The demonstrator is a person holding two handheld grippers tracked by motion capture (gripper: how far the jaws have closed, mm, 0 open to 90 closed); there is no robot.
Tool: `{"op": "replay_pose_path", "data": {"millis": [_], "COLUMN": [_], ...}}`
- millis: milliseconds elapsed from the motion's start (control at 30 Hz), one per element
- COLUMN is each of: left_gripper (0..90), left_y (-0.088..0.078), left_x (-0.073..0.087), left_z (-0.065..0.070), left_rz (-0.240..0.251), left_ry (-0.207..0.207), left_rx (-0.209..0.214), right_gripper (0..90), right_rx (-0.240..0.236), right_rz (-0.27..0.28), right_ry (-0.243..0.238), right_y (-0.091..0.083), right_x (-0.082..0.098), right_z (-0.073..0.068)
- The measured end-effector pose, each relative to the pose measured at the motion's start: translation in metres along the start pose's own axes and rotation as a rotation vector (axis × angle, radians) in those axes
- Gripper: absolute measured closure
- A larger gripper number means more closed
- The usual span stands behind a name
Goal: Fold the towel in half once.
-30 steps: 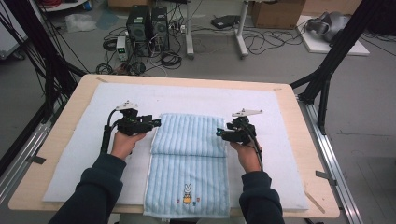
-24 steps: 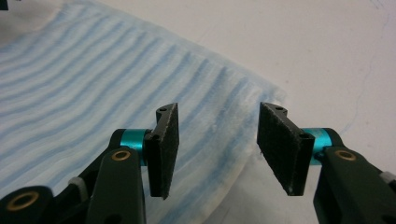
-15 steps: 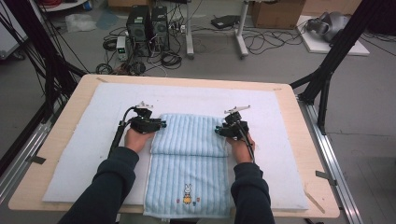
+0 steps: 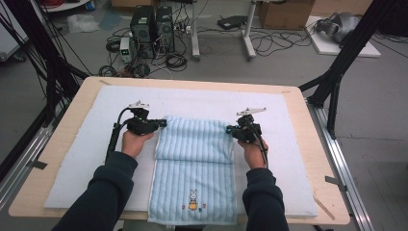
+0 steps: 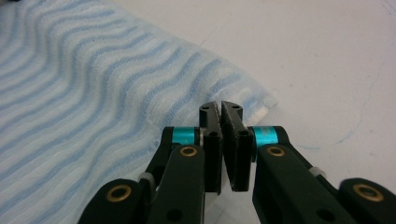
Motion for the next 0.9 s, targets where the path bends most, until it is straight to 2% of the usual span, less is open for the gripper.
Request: {"op": "replay_pose_path", "data": {"millis": [133,433,500,567,667,733,900], "left_gripper": [86.3,86.3,86.2,86.1,86.1,86.1,86.1], "left_y": [-0.013,-0.051,-0.059,-0.066,-0.074,-0.077,-0.085], "left_x": [-0.003,-0.003,-0.001,0.004,0.014,0.021,0.042], "left_z": [0.009,0.029,0.034,0.04,0.047,0.05,0.057], "left_rz": [0.028,0.077,0.075,0.072,0.065,0.052,0.018], "left_ry": [0.019,0.058,0.072,0.097,0.109,0.117,0.125], "left_rx": [0.025,0.087,0.096,0.104,0.12,0.125,0.15], "right_gripper": [86.8,86.8,86.8,86.8,86.9,86.9,86.9], "right_rx": [-0.031,-0.089,-0.088,-0.097,-0.107,-0.104,-0.124], "right_rz": [0.026,0.1,0.105,0.113,0.121,0.112,0.079], "right_ry": [-0.01,-0.066,-0.109,-0.122,-0.127,-0.15,-0.153], "right_y": [-0.014,-0.056,-0.064,-0.07,-0.078,-0.082,-0.092], "right_x": [-0.001,0.0,0.001,0.005,0.012,0.019,0.036], "right_z": [-0.004,-0.028,-0.036,-0.043,-0.051,-0.055,-0.065]}}
Point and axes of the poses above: each handheld gripper's, and its own axes: y roughly forward along the jaws, x roughly out of its underside, z roughly to its right, the point moved 1 cm from there along y, roughly forward along the jaws, and after that the axes turned 10 degrees about z, right-handed, at the moved point
